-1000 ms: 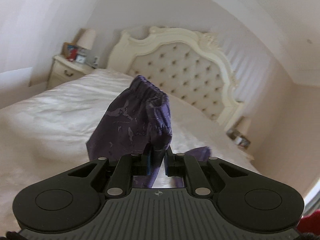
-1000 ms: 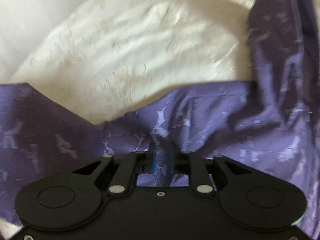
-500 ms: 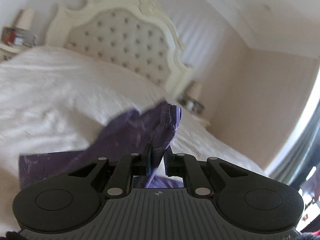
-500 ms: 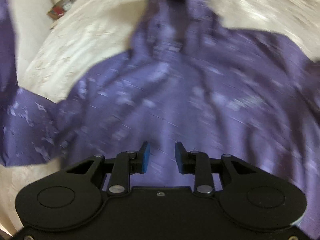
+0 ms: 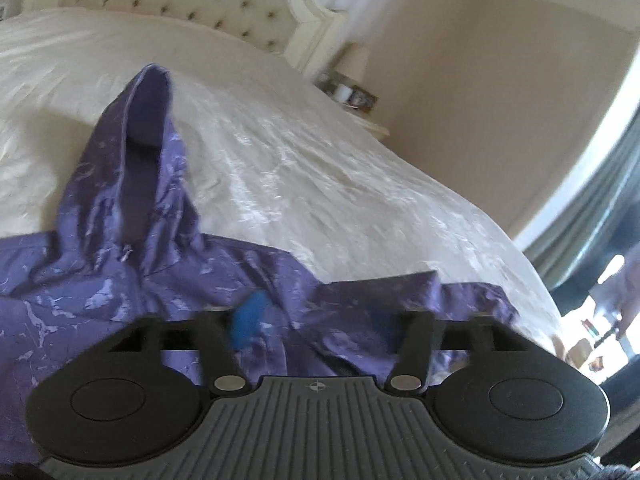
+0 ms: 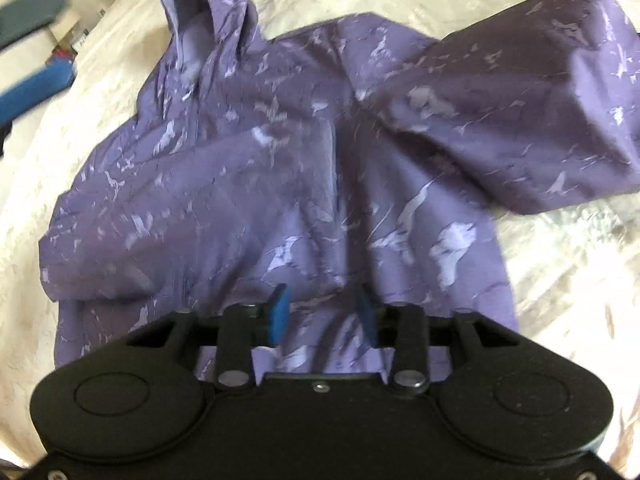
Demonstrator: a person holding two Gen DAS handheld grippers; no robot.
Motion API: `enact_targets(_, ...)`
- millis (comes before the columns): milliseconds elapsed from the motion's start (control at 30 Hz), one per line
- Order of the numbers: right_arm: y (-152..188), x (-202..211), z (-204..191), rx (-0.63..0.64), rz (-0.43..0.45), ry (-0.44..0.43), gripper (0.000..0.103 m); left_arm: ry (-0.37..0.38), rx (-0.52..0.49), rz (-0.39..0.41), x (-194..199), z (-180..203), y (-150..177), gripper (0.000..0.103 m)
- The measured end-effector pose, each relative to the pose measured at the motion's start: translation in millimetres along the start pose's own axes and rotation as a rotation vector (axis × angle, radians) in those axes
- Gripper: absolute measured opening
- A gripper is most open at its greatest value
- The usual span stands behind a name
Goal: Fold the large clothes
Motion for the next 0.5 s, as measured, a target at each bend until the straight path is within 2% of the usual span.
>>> enact_targets(33,-1.9,2.1,1.2,-0.001,0.008,-0.008,0.065,0.003,-0.012,0.008,6.1,1.2,2.2,0.072)
enact_targets(67,-4.8,5.0,1.9,-0.002,0.018,-0.02,0.069,0.0,-0.025,0.01,14.7,0.3,5.7,0.072)
enact_targets(233,-17.8,14.9,8.3,-0.025,0.059,-0.049,0.074,-0.091,-0.055,-0.025,42.6,-20.0,30.9,0.075)
enact_targets(367,-29.3,2.8,11.0,-0.052,0.057,-0.085,0.077,-0.267,-0.048,-0.089,55.4,-67.0,58.0,0.075)
enact_targets(500,-37.6,-23.2,5.5,-0.036,0.032,-0.073,0.077,-0.445,-0.001,-0.149,65.7,-124.3,76.6,0.075)
Point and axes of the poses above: each gripper's, at about its wrist camera, not at the fingertips, and x roughly against the way its jaws point, z to its right, y to its underside, the point moved 5 cm from there along -x, roughly the way its jaws point, and after that the axes turned 14 degrees about -y, right-handed, at the moved point
